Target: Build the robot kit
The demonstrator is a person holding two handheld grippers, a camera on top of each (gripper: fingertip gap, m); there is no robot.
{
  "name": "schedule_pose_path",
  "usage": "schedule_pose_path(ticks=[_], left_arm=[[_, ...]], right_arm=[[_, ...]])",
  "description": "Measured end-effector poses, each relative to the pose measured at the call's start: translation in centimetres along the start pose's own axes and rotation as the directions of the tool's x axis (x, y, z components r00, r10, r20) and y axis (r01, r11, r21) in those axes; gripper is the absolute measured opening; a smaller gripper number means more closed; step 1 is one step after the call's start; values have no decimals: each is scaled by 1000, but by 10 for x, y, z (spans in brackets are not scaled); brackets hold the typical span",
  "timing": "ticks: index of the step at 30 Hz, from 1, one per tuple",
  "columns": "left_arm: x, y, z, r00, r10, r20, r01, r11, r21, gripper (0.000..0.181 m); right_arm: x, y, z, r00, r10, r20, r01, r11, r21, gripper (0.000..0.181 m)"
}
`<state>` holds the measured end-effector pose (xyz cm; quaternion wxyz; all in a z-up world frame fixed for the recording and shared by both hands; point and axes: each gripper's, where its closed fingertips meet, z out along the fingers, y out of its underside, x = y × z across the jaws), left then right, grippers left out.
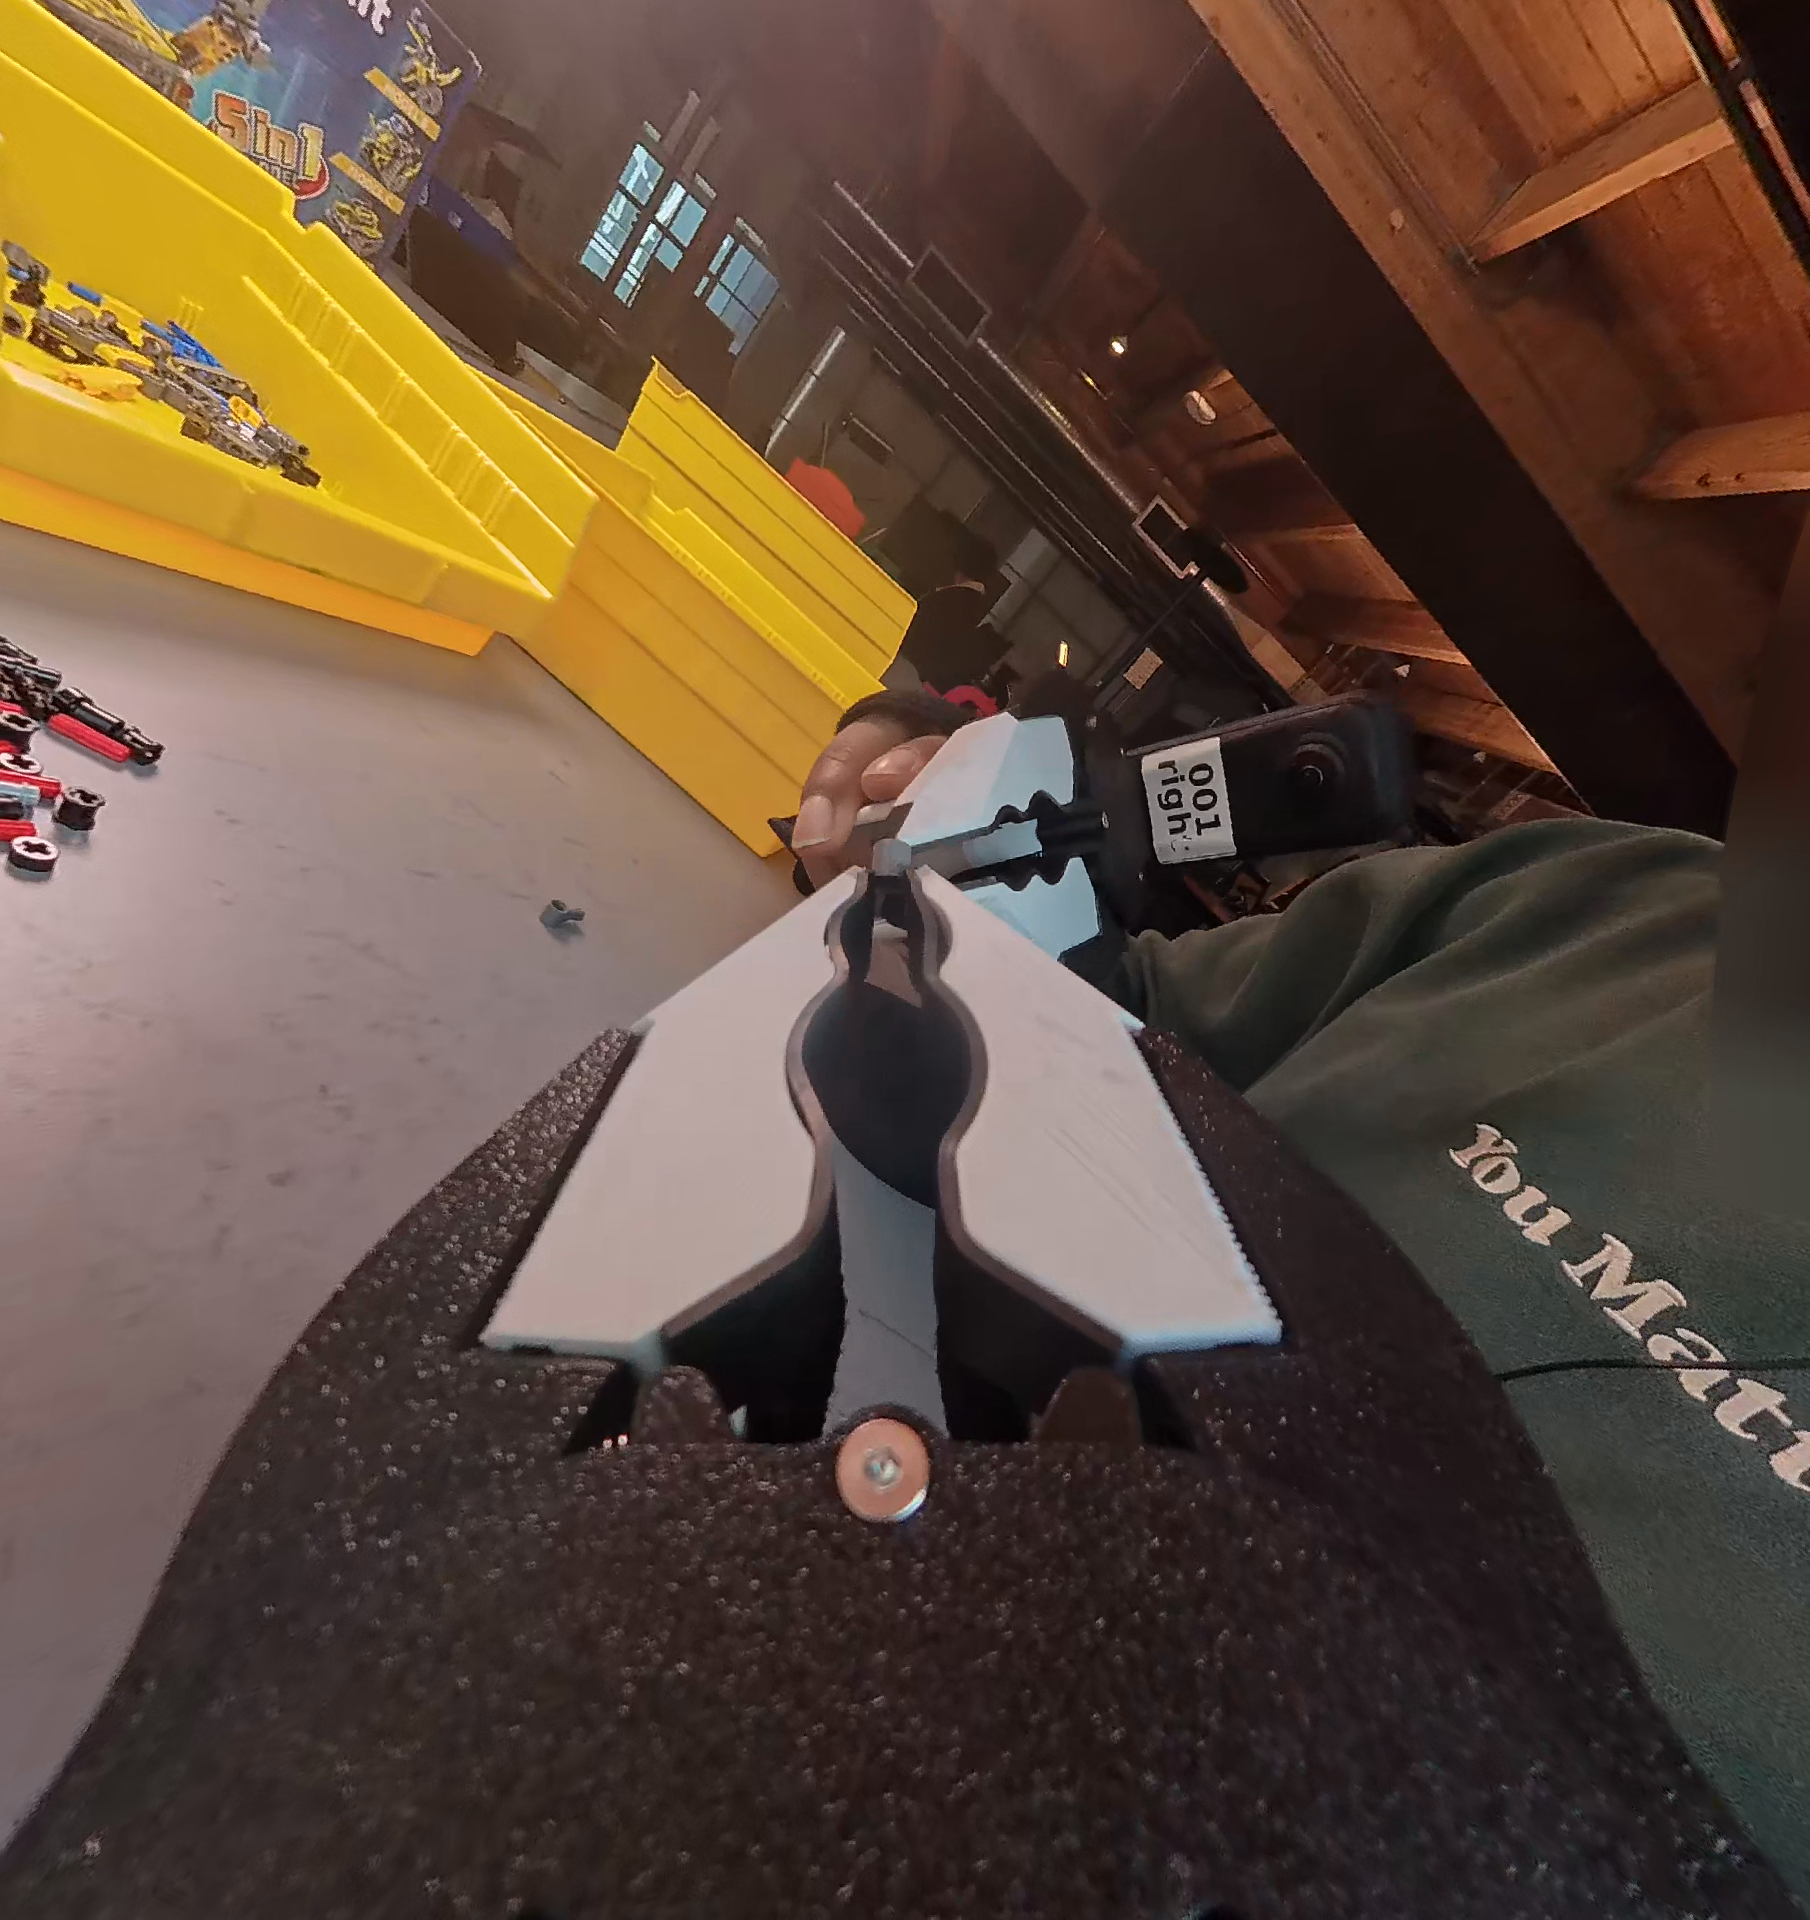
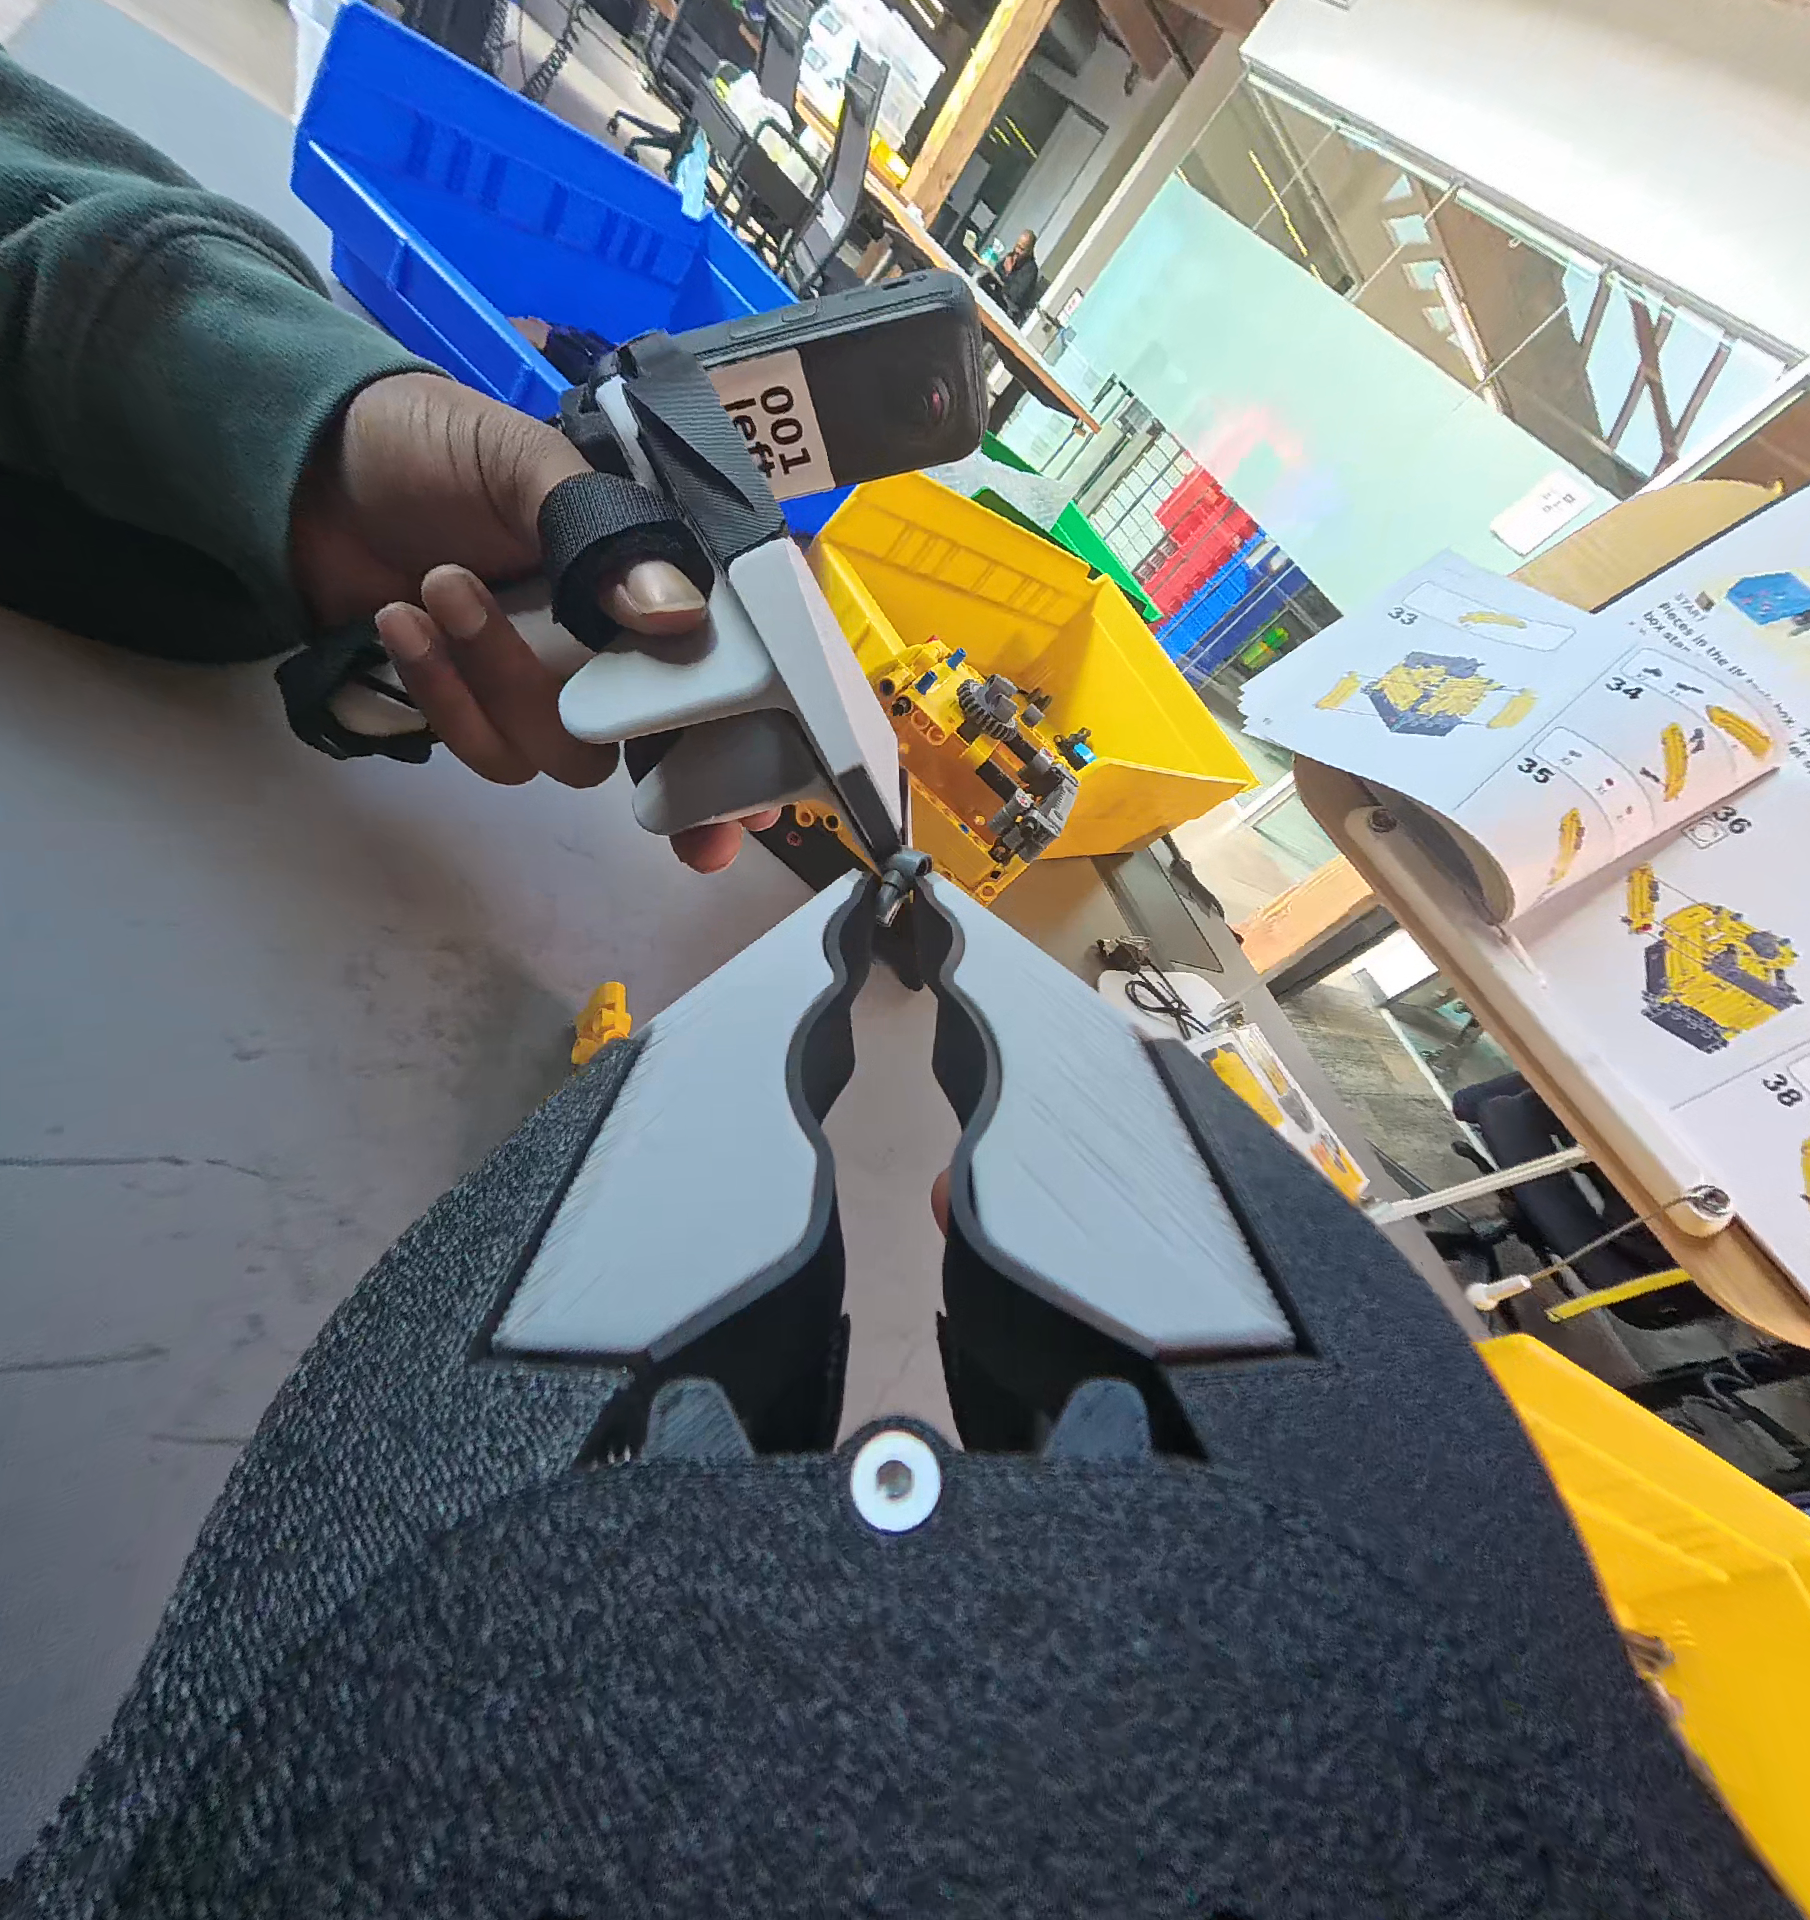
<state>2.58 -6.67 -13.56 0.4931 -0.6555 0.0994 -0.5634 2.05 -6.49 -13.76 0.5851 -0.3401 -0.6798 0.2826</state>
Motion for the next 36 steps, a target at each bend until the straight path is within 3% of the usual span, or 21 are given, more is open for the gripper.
schedule_pose_path(ticks=[9,18,21,23,26,30,36], left_arm=[[5,10,0,998,63,-17,-64,995,-77,4],[7,28,-2,976,215,-9,-212,950,-228,4],[10,26,-1,977,210,-24,-210,954,-212,4],[14,19,-2,980,195,-44,-200,966,-162,6],[15,16,-1,979,199,-49,-204,970,-132,15],[24,8,10,960,279,-39,-281,957,-71,15],[25,0,8,915,403,29,-402,914,-54,3]], right_arm=[[-6,-3,-4,958,243,150,-253,966,50,6],[-24,2,-7,915,277,292,-293,956,10,8],[-23,-1,-9,898,314,309,-340,940,34,7],[-16,-8,-9,869,388,307,-430,899,84,7],[2,-24,-12,773,539,334,-614,769,179,7],[10,-34,-6,681,634,366,-725,654,216,7],[4,-35,-2,594,674,440,-794,577,191,7]])
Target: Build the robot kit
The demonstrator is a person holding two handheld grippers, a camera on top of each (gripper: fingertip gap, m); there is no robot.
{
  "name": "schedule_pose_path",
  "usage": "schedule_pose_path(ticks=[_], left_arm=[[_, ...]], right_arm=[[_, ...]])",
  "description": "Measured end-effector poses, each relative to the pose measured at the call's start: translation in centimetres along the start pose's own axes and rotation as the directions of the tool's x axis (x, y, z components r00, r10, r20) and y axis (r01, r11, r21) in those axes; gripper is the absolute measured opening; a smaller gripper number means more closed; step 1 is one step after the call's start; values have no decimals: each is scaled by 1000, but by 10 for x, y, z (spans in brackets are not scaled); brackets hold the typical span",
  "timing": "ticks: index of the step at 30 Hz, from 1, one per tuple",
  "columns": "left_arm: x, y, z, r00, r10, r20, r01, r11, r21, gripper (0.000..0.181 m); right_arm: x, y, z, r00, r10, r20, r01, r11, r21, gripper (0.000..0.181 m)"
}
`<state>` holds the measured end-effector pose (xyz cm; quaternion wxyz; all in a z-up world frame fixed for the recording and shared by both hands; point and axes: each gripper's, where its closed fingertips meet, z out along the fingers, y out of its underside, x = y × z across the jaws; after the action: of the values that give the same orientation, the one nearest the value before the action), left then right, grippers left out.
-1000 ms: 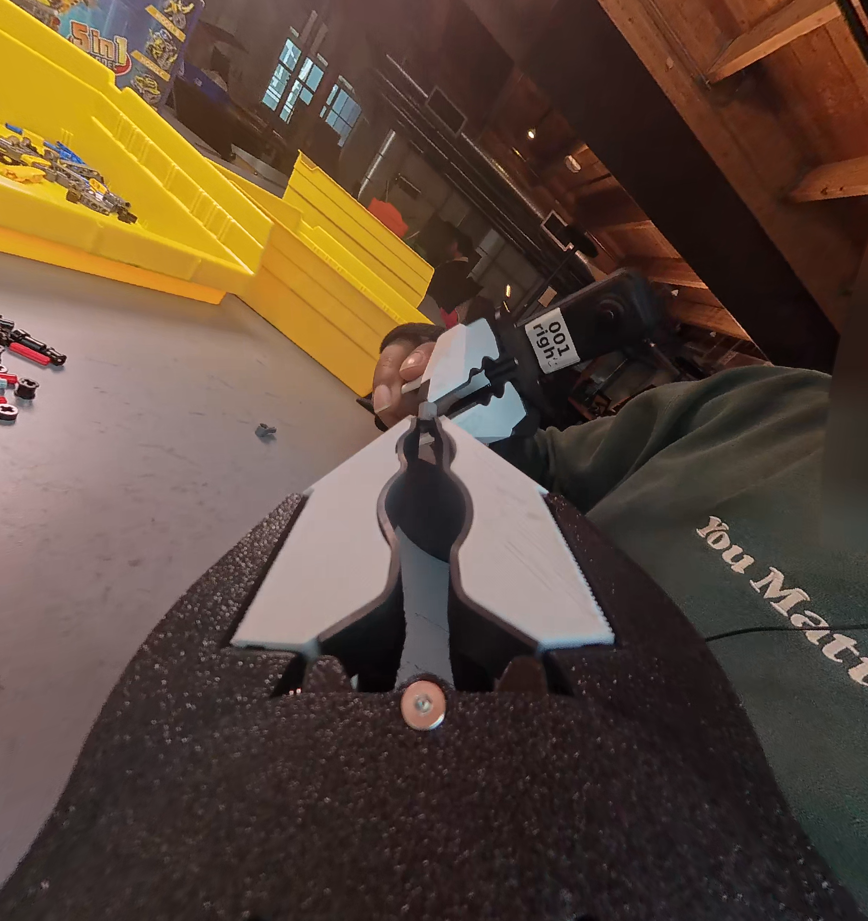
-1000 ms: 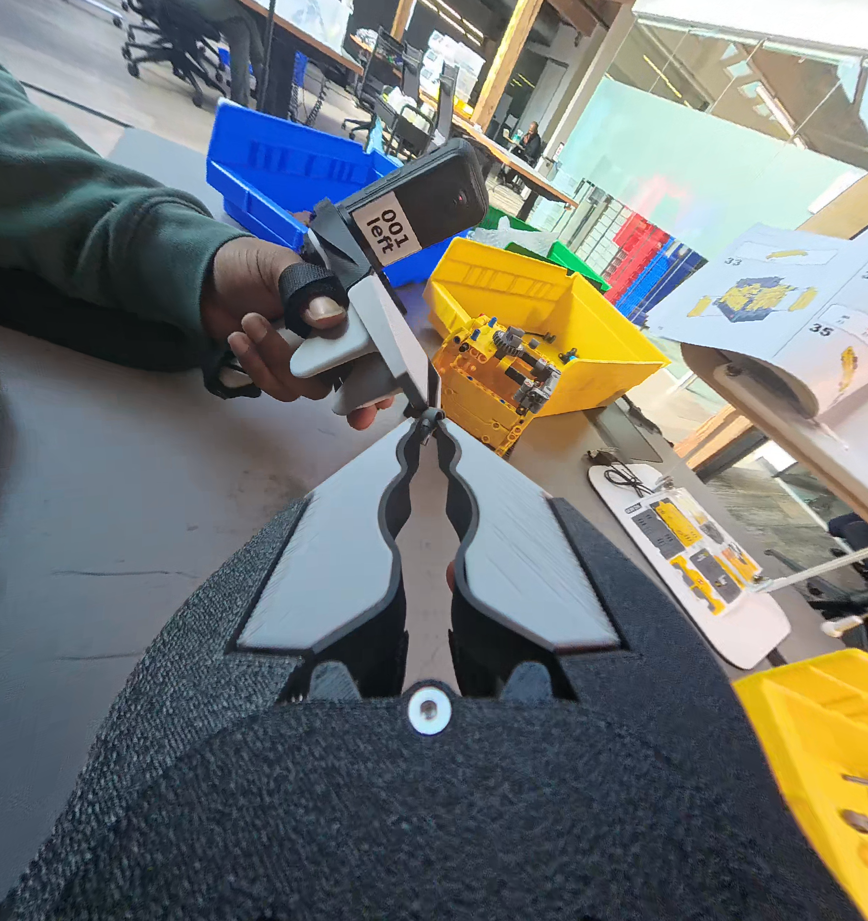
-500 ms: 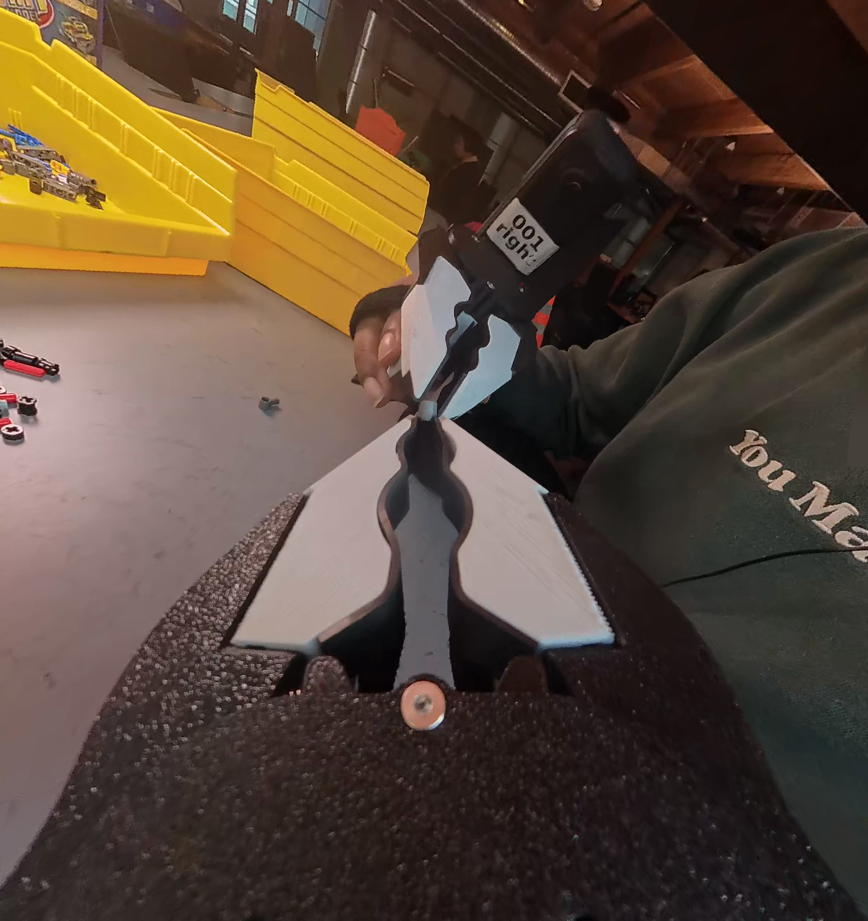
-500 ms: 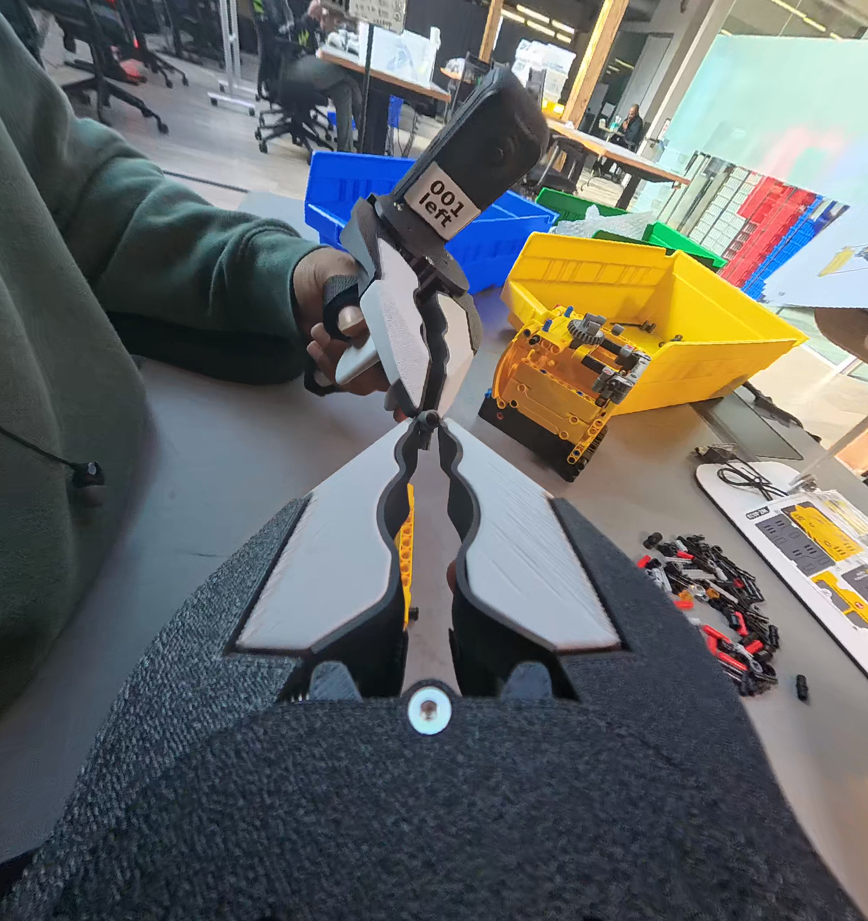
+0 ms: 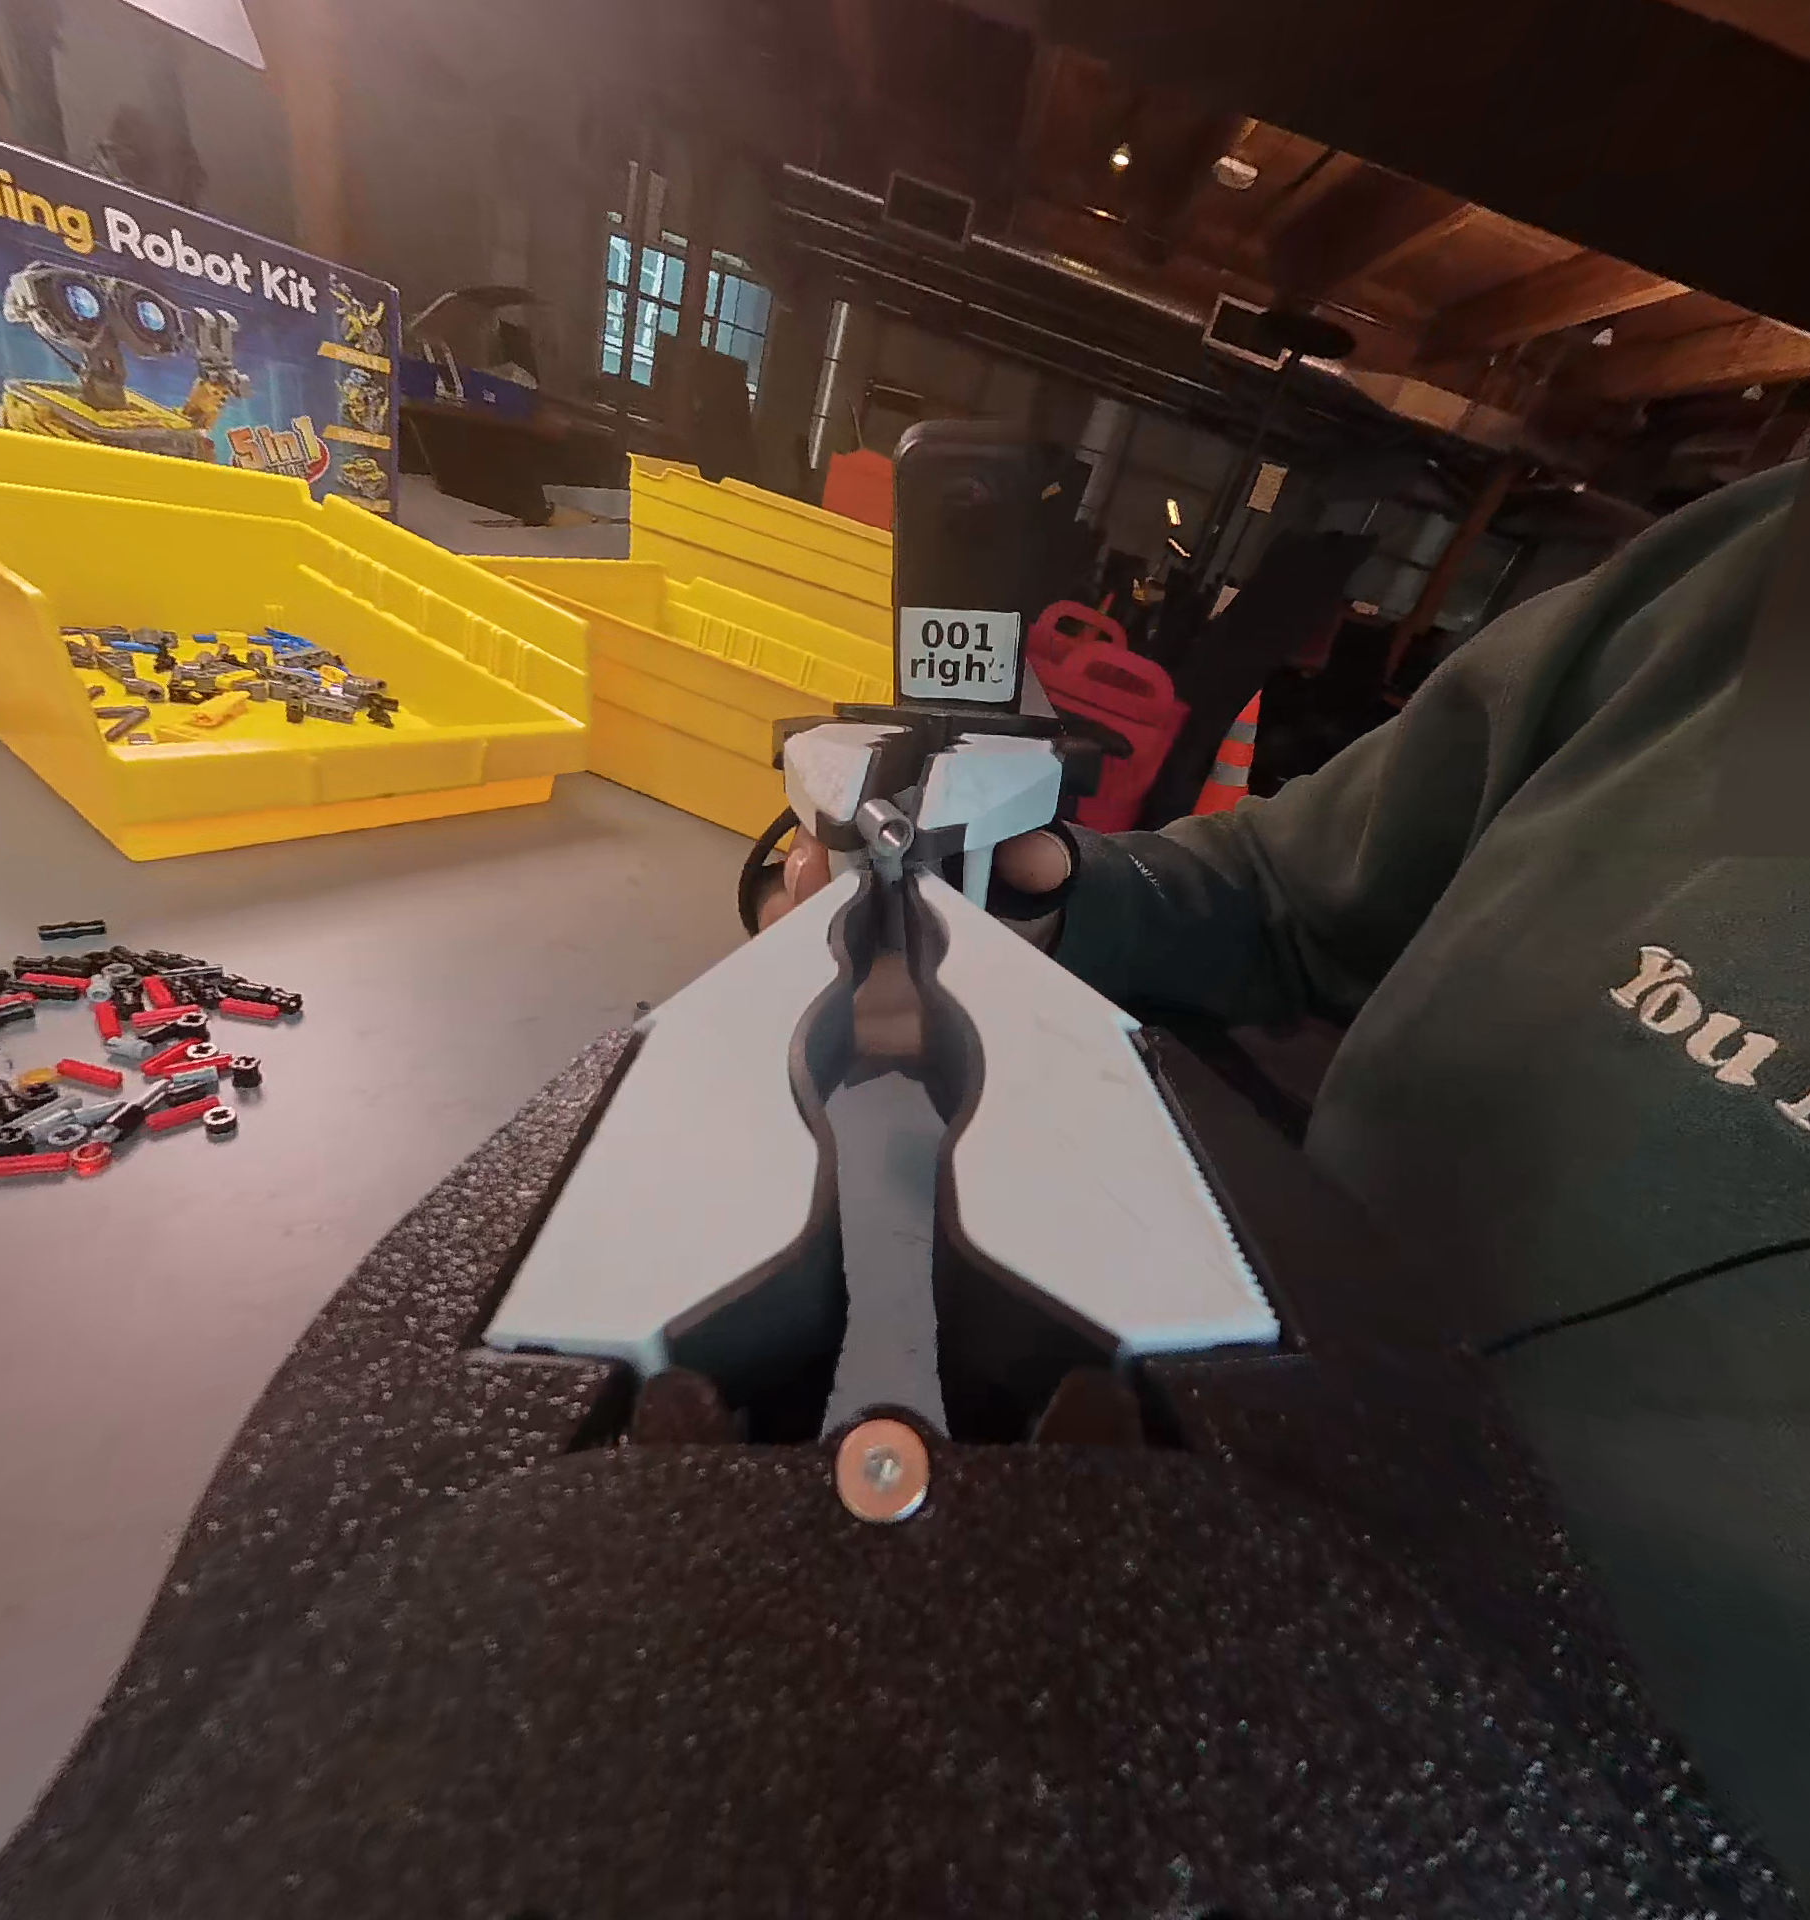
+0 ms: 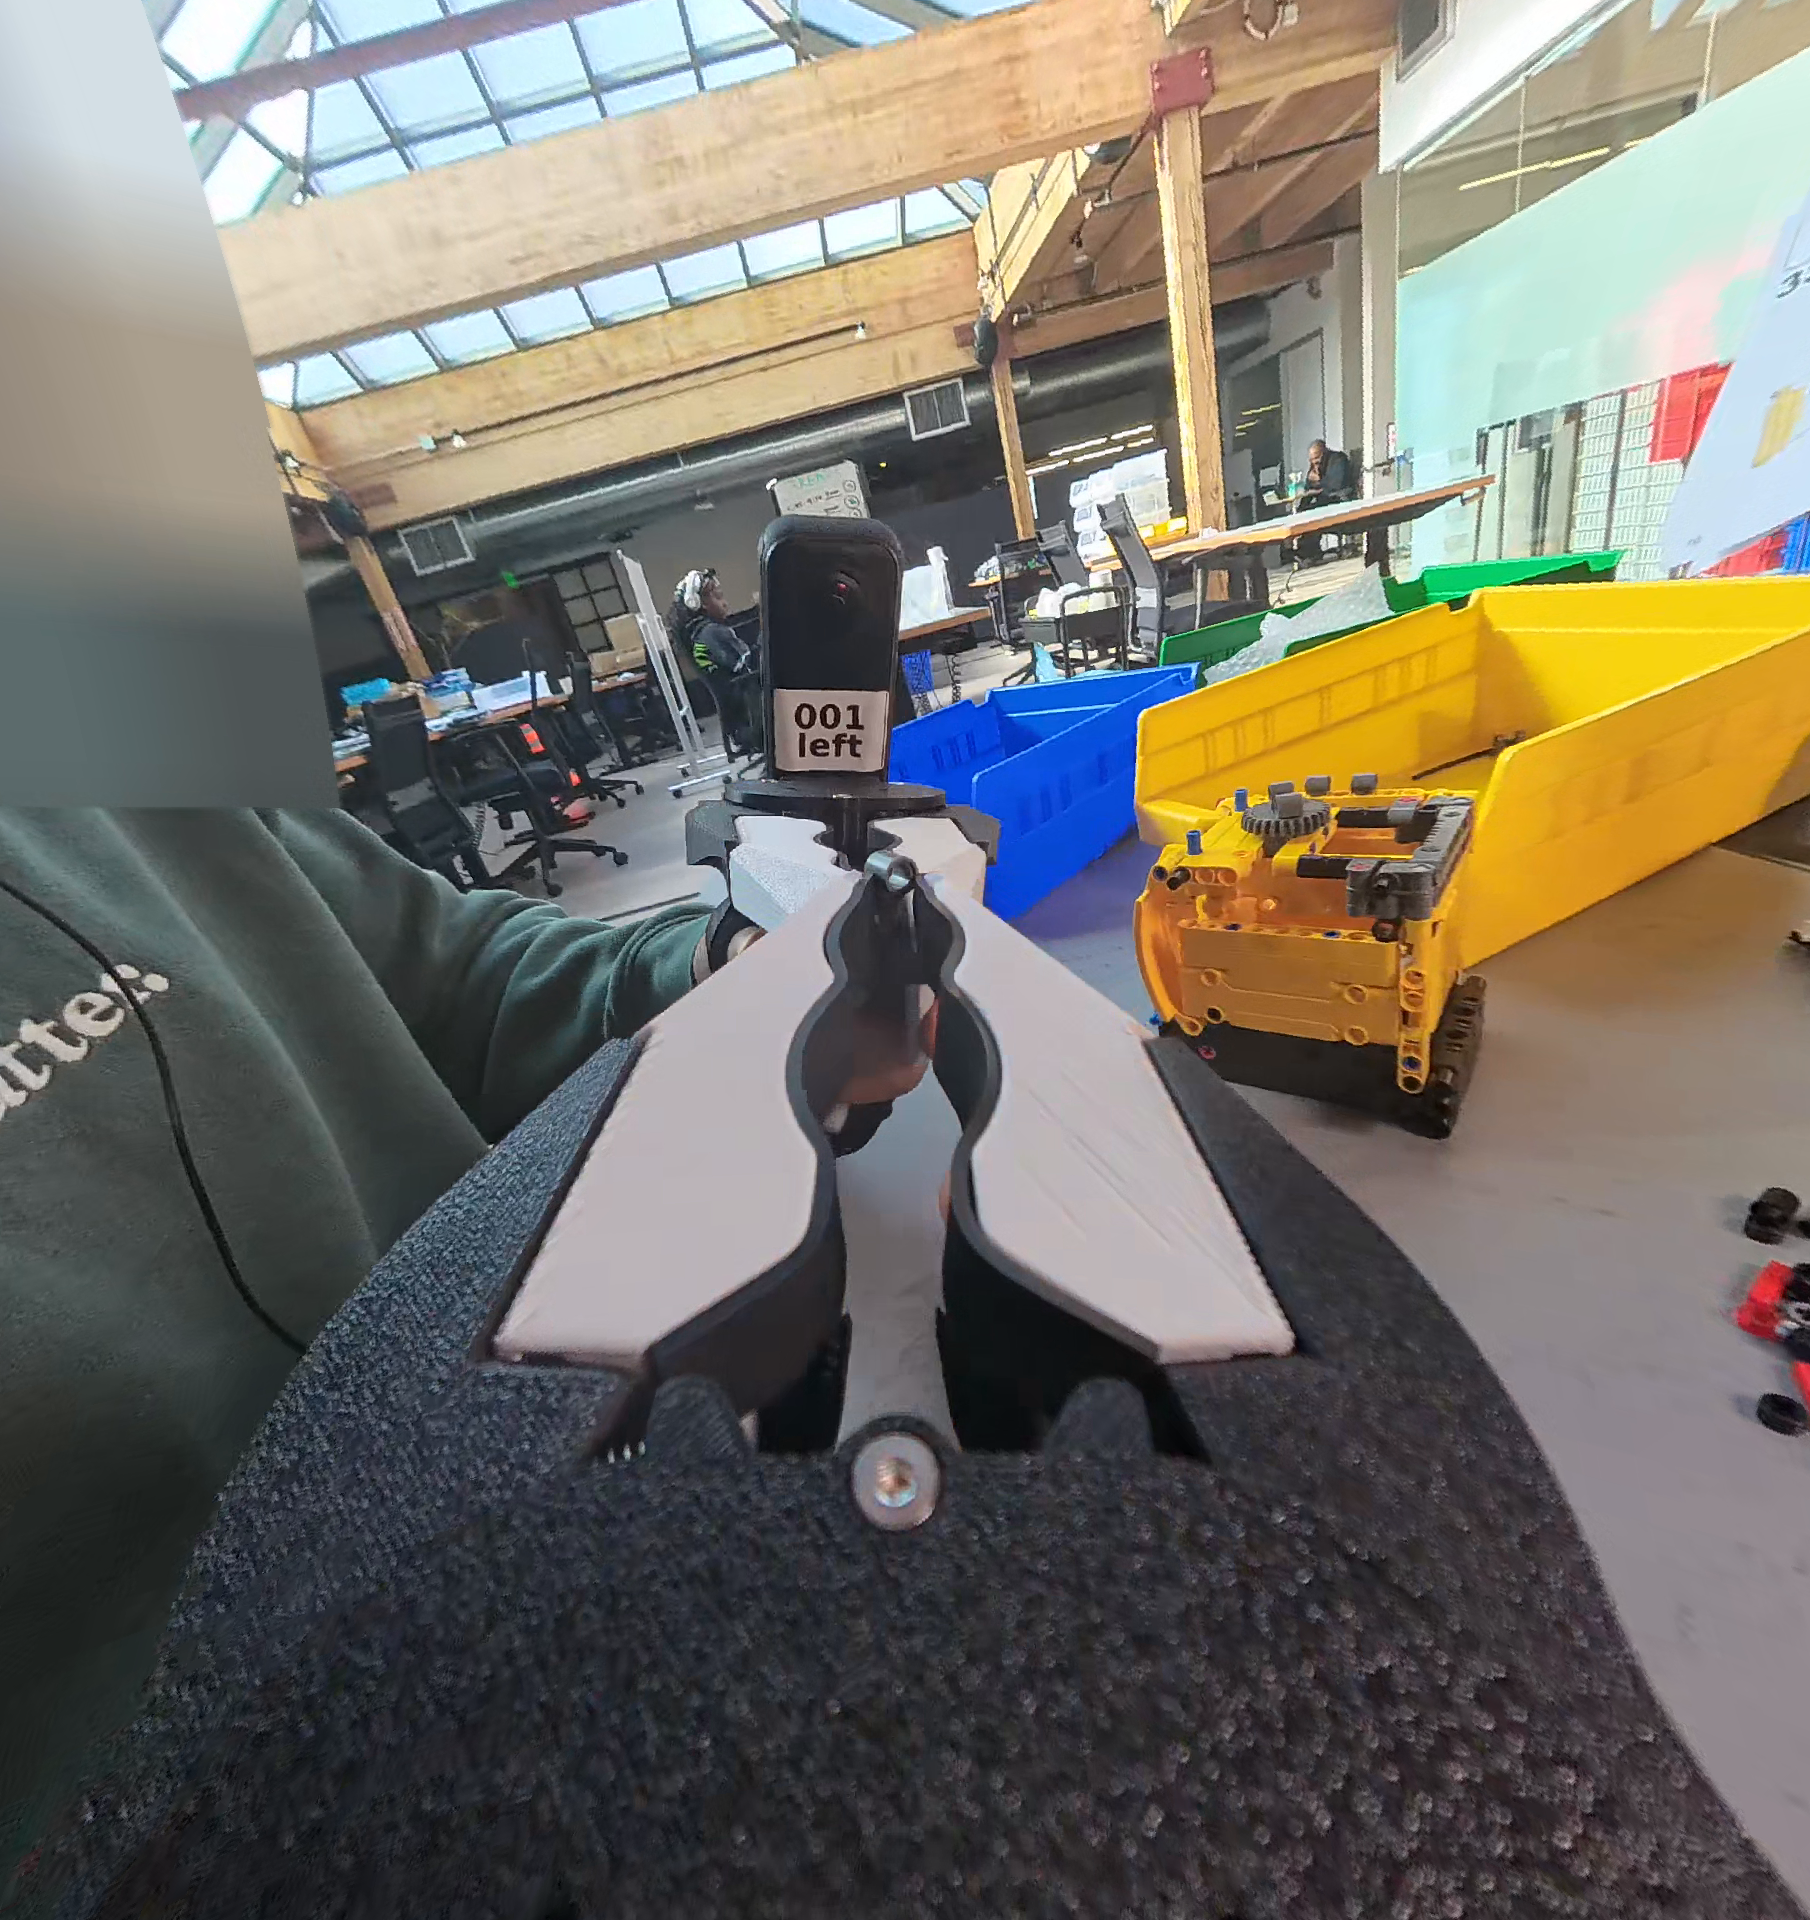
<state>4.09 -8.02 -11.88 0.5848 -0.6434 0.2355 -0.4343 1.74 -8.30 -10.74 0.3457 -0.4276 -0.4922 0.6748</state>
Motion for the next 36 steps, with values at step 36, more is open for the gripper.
schedule_pose_path(ticks=[36], left_arm=[[16,27,-1,990,-25,-141,2,987,-160,3]], right_arm=[[-16,27,-14,946,-231,229,303,883,-358,8]])
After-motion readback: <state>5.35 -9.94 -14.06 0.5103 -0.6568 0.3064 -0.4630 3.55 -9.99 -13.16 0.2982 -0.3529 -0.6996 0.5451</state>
